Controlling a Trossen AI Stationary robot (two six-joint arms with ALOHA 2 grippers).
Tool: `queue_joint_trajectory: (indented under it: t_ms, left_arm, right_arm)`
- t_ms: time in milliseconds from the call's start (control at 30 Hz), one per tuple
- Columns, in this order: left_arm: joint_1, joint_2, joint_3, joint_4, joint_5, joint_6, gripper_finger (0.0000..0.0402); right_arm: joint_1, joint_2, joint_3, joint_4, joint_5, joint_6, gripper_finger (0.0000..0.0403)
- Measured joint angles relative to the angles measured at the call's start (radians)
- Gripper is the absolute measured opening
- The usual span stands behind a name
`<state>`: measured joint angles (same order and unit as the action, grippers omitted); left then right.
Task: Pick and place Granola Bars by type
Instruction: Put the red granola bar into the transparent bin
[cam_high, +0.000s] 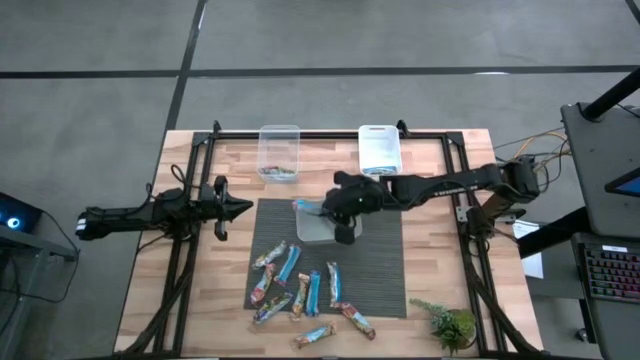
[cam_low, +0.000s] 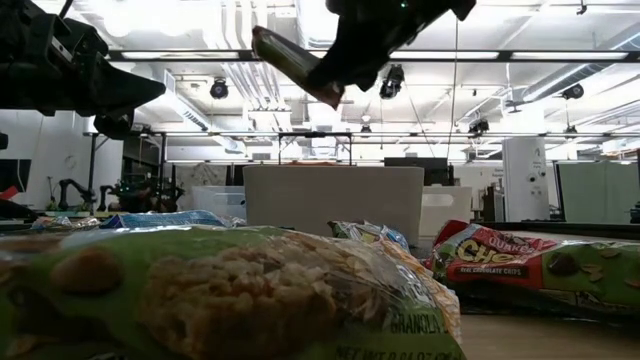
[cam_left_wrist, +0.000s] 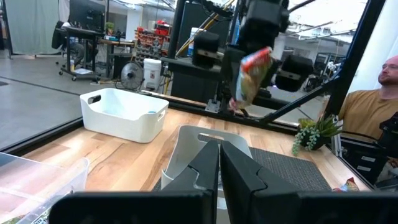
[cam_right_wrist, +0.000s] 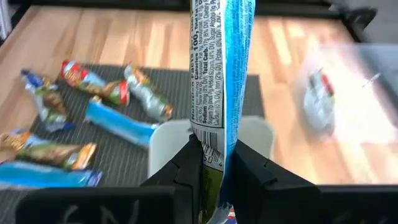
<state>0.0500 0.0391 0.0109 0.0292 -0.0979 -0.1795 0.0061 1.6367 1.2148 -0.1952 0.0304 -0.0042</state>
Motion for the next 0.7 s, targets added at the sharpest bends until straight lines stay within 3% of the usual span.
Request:
queue_joint_trajectory:
  t_ms: [700]
  left_arm:
    - [0.0,0.0,0.0,0.0,0.0,0.0,0.0]
  right_arm:
    - [-0.17,0.003,0.008,0.399,0.0,-0.031,0.0052]
